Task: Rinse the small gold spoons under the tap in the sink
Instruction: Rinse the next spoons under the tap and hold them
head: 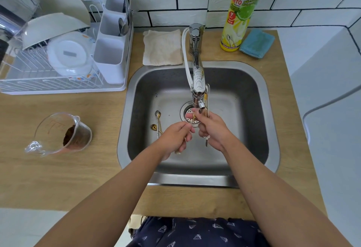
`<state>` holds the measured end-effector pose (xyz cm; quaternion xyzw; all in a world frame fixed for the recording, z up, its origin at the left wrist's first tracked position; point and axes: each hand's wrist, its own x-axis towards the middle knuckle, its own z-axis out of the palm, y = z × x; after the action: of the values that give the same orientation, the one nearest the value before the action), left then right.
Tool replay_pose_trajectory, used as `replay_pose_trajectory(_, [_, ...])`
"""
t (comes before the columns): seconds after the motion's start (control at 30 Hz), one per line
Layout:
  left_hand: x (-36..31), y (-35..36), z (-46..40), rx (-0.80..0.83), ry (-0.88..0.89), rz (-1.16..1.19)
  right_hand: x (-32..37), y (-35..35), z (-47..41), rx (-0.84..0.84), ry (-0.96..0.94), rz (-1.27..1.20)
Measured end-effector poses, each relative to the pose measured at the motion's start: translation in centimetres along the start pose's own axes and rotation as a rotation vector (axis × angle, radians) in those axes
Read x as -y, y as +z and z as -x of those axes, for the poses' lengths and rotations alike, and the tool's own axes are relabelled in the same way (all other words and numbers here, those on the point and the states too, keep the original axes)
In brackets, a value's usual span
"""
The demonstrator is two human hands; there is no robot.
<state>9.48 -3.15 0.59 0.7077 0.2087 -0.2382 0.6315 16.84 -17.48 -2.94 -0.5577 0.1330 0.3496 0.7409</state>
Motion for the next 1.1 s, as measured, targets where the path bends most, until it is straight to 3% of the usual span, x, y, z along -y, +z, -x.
replay_pose_trajectory(0.1, [-0.4, -0.3, 0.5, 0.096, -0.053, 0.194, -0.3, 0.1, 0.3, -0.048, -0.046, 0.026])
replay_pose_trajectory(0.2, [-0.5, -0.2, 0.7, 0.079, -0.063, 0.118, -0.6, 0.6, 0.1, -0.174, -0.08, 0.185])
replay_pose_trajectory(0.4, [-0.5, -0.1, 0.7, -0.008, -0.072, 0.067, -1.2, 0.9, 0.1, -0.017, -0.081, 0.21])
replay_pose_trajectory(0.57, [-0.3, 0.0, 0.8, 0.002, -0.034, 0.039, -0.6, 1.0, 0.2, -0.136, -0.107, 0.286])
replay_pose_trajectory(0.73, [-0.3, -0.4, 0.4, -0.01, -0.028, -0.005, -0.6, 0.8, 0.4, -0.052, -0.114, 0.258])
replay_pose_trajectory(0.93, [-0.3, -0.5, 0.1, -0.003, -0.034, 0.0, -0.6, 1.1, 0.2, -0.186, -0.075, 0.284])
replay_pose_trajectory(1.03, [-0.5, -0.9, 0.1, 0.006, -0.064, 0.075, -0.8, 0.9, 0.4, -0.065, -0.057, 0.203])
replay_pose_trajectory(1.1, [-0.6, -1.3, 0.1, 0.046, -0.125, 0.251, -0.9, 0.6, 0.6, 0.037, -0.054, 0.145])
